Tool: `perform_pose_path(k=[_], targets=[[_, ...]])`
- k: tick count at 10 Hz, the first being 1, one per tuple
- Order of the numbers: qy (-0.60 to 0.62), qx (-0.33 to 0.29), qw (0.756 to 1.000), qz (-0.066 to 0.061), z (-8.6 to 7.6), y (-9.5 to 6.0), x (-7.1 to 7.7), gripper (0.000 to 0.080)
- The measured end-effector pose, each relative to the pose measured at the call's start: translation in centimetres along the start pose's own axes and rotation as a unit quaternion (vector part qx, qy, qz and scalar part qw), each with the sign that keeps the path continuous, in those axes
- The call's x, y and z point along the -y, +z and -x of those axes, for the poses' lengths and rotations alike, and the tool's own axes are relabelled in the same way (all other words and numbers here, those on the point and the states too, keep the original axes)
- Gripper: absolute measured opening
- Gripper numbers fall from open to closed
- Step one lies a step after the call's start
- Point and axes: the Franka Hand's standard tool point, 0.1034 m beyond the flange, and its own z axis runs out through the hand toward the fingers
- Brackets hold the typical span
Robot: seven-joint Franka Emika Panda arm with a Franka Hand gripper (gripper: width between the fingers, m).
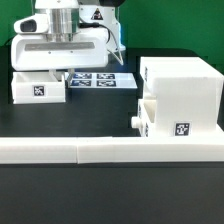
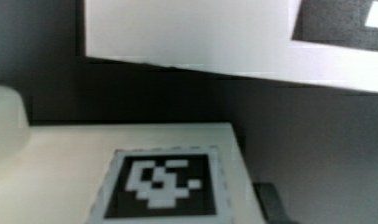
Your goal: Assemble drawer
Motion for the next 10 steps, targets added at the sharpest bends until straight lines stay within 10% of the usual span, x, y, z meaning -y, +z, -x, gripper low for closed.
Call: perform_pose_path(k=[4,10], targets=[[-0.013,0.005,1.0,-0.007,-0.8,-0.5,0.8,0.0041],[-0.066,0.008,0.997,-0.028,-7.2,-2.4,3.3,0.0042]])
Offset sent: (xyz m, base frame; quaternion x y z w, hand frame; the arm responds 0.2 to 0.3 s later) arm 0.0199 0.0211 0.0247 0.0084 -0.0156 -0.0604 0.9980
